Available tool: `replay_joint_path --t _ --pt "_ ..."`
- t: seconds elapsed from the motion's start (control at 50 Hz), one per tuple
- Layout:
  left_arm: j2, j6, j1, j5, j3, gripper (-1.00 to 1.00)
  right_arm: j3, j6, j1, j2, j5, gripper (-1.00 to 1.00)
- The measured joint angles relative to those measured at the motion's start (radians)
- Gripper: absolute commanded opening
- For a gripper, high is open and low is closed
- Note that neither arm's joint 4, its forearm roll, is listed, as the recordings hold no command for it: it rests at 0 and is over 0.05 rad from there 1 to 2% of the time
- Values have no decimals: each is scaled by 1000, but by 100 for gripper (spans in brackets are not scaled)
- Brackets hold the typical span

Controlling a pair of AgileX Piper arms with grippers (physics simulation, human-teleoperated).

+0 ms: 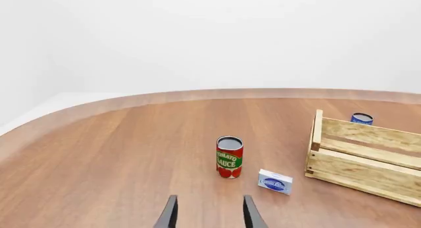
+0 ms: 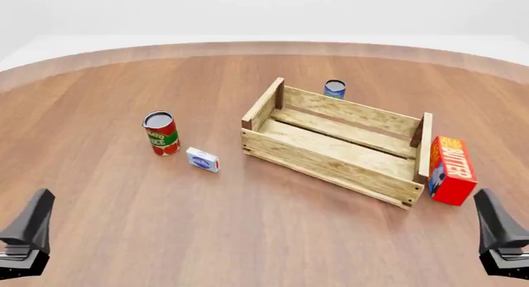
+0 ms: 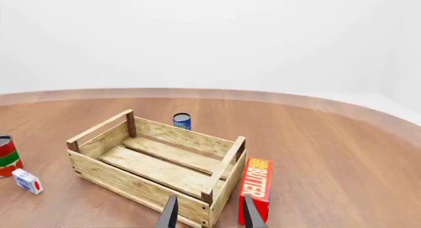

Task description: Pick up the butter and put it in the tray.

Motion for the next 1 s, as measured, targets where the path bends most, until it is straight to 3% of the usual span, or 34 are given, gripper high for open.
replay_joint_path --t 0.42,1.0 --pt "0 0 0 0 0 100 -15 -32 -14 29 -27 100" --pt "0 0 0 0 0 100 -5 -48 -50 205 -201 100"
